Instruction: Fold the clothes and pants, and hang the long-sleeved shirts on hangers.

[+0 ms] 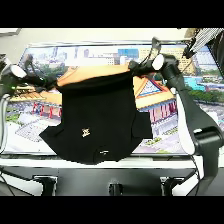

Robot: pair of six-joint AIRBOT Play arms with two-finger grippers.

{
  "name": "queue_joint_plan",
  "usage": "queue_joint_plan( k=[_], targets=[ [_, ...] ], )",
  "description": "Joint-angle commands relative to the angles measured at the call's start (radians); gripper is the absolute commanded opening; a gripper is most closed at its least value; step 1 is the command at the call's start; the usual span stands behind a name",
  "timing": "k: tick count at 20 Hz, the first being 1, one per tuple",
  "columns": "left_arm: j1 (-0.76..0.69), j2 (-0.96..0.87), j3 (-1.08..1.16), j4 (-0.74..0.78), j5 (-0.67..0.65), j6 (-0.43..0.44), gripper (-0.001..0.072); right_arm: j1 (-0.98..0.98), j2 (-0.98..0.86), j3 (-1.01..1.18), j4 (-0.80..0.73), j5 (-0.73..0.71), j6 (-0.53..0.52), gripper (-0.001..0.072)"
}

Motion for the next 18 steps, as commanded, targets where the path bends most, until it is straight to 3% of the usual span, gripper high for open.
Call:
queue_joint_plan(
  k=[1, 2, 3, 6, 9, 11, 14, 18],
  targets=[
    [-0.01, -0.099, 0.0, -0.019, -0.006, 0.001, 0.0017, -0.002, -0.069, 0.001, 0.128, 0.106, 0.007, 0.0321],
    [-0.01, -0.099, 0.0, -0.019, -0.006, 0.001, 0.0017, -0.011, -0.06, 0.001, 0.158, 0.157, -0.046, 0.0437],
    [-0.007, -0.097, 0.002, -0.019, -0.01, 0.001, 0.0017, -0.032, -0.041, 0.001, 0.203, 0.224, -0.135, 0.0467],
    [0.01, -0.097, 0.036, -0.019, -0.064, 0.002, 0.0017, -0.13, 0.047, 0.001, 0.207, 0.479, -0.325, 0.0474],
    [0.025, -0.097, 0.06, -0.019, -0.125, 0.002, 0.0017, -0.248, 0.16, -0.043, 0.176, 0.652, -0.402, 0.0472],
    [0.029, -0.097, 0.061, -0.019, -0.154, 0.001, 0.0017, -0.296, 0.27, -0.209, 0.175, 0.65, -0.402, 0.0473],
    [0.026, -0.097, 0.061, -0.019, -0.18, 0.002, 0.0017, -0.302, 0.489, -0.629, 0.178, 0.569, -0.401, 0.0475],
    [0.026, -0.097, 0.061, -0.019, -0.182, 0.001, 0.0017, -0.299, 0.792, -1.194, 0.326, 0.387, -0.36, 0.0475]
  ],
)
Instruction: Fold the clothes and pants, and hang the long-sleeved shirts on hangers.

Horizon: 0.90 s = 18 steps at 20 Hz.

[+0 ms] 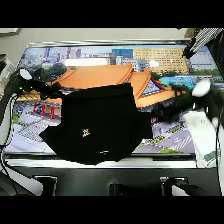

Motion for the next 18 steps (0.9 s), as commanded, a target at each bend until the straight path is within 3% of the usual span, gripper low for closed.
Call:
queue_joint_plan(
  k=[1, 4, 8, 12, 15, 18],
  targets=[
    [0.001, -0.001, 0.001, 0.001, -0.014, 0.0, 0.0016, -0.007, 0.261, -0.463, 0.153, -0.162, 0.015, 0.0475],
    [0.001, -0.001, 0.001, 0.001, -0.019, 0.0, 0.0016, -0.007, 0.394, -0.678, 0.273, -0.296, 0.014, 0.0475],
    [0.001, -0.001, 0.001, 0.0, -0.022, 0.0, 0.0017, -0.007, 0.414, -0.729, 0.249, -0.367, 0.01, 0.0475],
    [0.001, -0.001, 0.001, 0.001, -0.019, 0.0, 0.0017, -0.007, 0.379, -0.729, 0.274, -0.446, 0.013, 0.0474],
    [0.001, -0.002, 0.001, 0.001, -0.018, 0.0, 0.0017, -0.006, 0.322, -0.729, 0.367, -0.479, -0.053, 0.0472],
    [0.001, -0.002, 0.001, 0.001, -0.018, 0.0, 0.0017, 0.136, 0.257, -0.729, 0.385, -0.579, -0.047, 0.0471]
  ],
)
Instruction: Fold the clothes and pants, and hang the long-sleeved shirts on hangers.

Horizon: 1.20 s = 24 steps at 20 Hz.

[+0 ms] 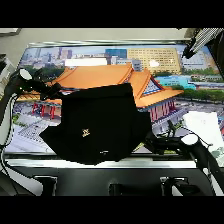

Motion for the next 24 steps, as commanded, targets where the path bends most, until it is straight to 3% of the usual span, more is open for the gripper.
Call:
queue_joint_plan(
  k=[1, 2, 3, 6, 8, 9, 12, 15, 17, 20, 24],
  targets=[
    [0.0, 0.0, 0.001, 0.0, 0.0, 0.0, 0.0017, 0.142, -0.072, -0.003, 0.034, -0.126, 0.03, 0.0461],
    [0.0, 0.0, 0.001, 0.0, 0.0, 0.0, 0.0017, 0.185, -0.089, -0.003, 0.026, -0.162, 0.077, 0.0396],
    [0.001, 0.0, 0.001, 0.001, 0.001, 0.0, 0.0017, 0.217, -0.1, -0.003, 0.025, -0.198, 0.105, 0.0378],
    [0.001, 0.0, 0.001, 0.003, 0.0, 0.0, 0.0017, 0.234, -0.103, 0.0, 0.029, -0.252, 0.116, 0.0246],
    [0.001, 0.0, 0.001, 0.004, 0.001, 0.004, 0.0017, 0.234, -0.103, 0.018, 0.028, -0.257, 0.117, 0.0073],
    [0.001, 0.0, 0.001, 0.004, 0.001, 0.004, 0.0017, 0.234, -0.103, 0.03, 0.025, -0.256, 0.116, 0.0033],
    [0.001, 0.0, 0.001, 0.004, -0.002, 0.004, 0.0017, 0.214, -0.103, 0.11, -0.015, -0.247, 0.138, 0.0031],
    [0.003, 0.0, 0.001, 0.004, -0.003, 0.003, 0.0017, 0.013, -0.105, 0.311, -0.216, -0.131, 0.229, 0.0031],
    [0.0, 0.0, 0.001, 0.003, -0.015, 0.003, 0.0017, -0.147, -0.141, 0.494, -0.301, -0.07, 0.22, 0.0031],
    [-0.018, -0.002, 0.0, 0.003, -0.025, -0.001, 0.0017, -0.248, -0.294, 0.78, -0.317, -0.065, 0.177, 0.0031],
    [-0.083, -0.009, 0.0, 0.003, -0.026, -0.02, 0.0017, -0.195, -0.614, 1.12, -0.321, -0.022, 0.189, 0.0031]
  ],
)
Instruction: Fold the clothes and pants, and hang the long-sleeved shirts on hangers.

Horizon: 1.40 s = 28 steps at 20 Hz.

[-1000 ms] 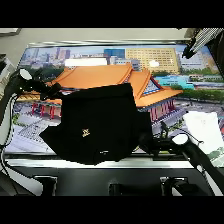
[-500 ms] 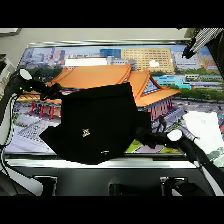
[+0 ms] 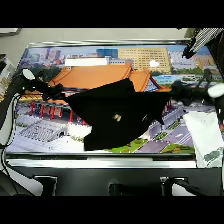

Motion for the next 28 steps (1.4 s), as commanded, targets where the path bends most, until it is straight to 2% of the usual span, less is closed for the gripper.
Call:
queue_joint_plan(
  k=[1, 3, 4, 6, 9, 11, 12, 13, 15, 18, 20, 25, 28],
  targets=[
    [-0.053, -0.008, 0.0, 0.0, -0.006, -0.028, 0.0017, 0.016, -0.256, 0.274, -0.024, 0.062, 0.032, 0.0032],
    [-0.076, -0.018, 0.0, 0.0, -0.005, -0.045, 0.0017, 0.033, -0.332, 0.307, -0.022, 0.087, 0.049, 0.0035],
    [-0.082, -0.02, 0.0, 0.0, -0.005, -0.045, 0.0017, 0.033, -0.344, 0.307, -0.023, 0.105, 0.066, 0.0117],
    [-0.084, -0.02, 0.0, 0.0, -0.006, -0.045, 0.0017, 0.005, -0.329, 0.307, -0.018, 0.185, 0.1, 0.0376],
    [-0.077, -0.019, 0.0, 0.0, -0.008, -0.044, 0.0016, -0.061, -0.248, 0.299, -0.055, 0.403, -0.024, 0.0381],
    [-0.075, -0.019, 0.0, 0.0, -0.01, -0.04, 0.0017, -0.101, -0.164, 0.218, -0.063, 0.471, -0.02, 0.038],
    [-0.075, -0.019, 0.0, 0.0, -0.01, -0.041, 0.0017, -0.1, -0.105, 0.126, -0.064, 0.462, -0.02, 0.0381],
    [-0.075, -0.019, 0.0, 0.0, -0.009, -0.041, 0.0017, -0.086, -0.044, 0.013, -0.041, 0.435, -0.02, 0.0386],
    [-0.072, -0.019, 0.0, 0.0, -0.014, -0.042, 0.0017, -0.023, 0.088, -0.257, 0.041, 0.358, -0.02, 0.0457],
    [-0.071, -0.019, 0.0, 0.0, -0.033, -0.041, 0.0017, 0.144, 0.254, -0.615, 0.2, 0.19, -0.005, 0.0457],
    [-0.07, -0.019, 0.0, 0.0, -0.035, -0.041, 0.0017, 0.264, 0.323, -0.762, 0.264, 0.063, 0.051, 0.0458],
    [-0.07, -0.019, 0.0, 0.0, -0.035, -0.041, 0.0017, 0.557, 0.336, -0.843, 0.306, -0.173, 0.188, 0.0458],
    [-0.07, -0.02, 0.0, 0.001, -0.034, -0.041, 0.0017, 0.624, 0.294, -0.843, 0.304, -0.267, 0.266, 0.0457]
  ],
)
